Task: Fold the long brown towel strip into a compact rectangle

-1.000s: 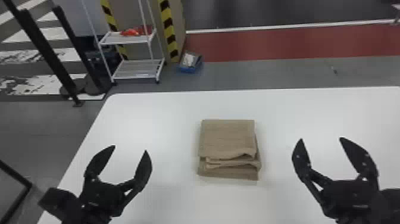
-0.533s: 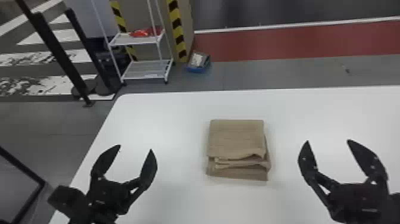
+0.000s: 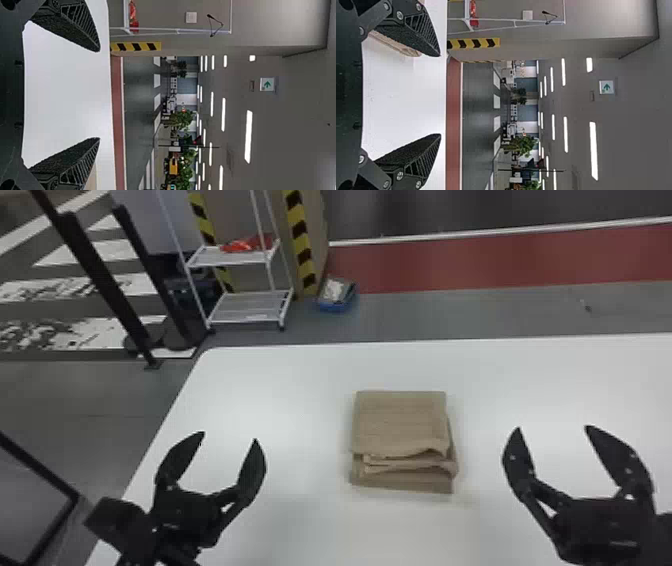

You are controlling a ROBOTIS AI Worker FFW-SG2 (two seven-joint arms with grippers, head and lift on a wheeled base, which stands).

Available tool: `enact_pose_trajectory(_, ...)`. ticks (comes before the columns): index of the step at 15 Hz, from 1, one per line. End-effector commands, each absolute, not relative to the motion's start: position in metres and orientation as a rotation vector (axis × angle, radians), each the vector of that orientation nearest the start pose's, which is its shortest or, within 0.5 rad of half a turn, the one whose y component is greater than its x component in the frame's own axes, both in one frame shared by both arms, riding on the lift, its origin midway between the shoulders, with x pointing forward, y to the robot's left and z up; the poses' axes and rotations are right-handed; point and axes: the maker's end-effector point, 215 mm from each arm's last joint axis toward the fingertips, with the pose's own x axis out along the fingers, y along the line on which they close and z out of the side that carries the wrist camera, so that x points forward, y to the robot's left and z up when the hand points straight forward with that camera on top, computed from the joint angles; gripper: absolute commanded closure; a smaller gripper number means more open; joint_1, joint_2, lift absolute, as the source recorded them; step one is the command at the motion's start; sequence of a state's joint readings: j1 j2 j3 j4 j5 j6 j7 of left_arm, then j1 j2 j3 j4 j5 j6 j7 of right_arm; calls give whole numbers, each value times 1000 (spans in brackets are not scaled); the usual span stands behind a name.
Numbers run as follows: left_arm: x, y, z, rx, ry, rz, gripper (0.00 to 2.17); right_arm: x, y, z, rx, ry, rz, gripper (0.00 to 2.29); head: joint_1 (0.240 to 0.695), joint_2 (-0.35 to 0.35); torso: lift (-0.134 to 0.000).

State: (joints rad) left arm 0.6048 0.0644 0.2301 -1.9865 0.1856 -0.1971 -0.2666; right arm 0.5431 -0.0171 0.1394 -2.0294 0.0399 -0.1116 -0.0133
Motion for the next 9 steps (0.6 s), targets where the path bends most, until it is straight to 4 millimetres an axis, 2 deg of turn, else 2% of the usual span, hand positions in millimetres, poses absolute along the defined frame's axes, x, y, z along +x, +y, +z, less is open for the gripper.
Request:
enact_pose_trajectory(1, 401, 307, -341, 6, -31, -81, 80, 427, -152, -330, 19, -30, 124, 188, 695, 206, -125)
enact_pose_trajectory(9, 403, 308, -343, 6, -23, -81, 80, 428, -151, -331, 16, -25, 126, 188, 695, 210, -125)
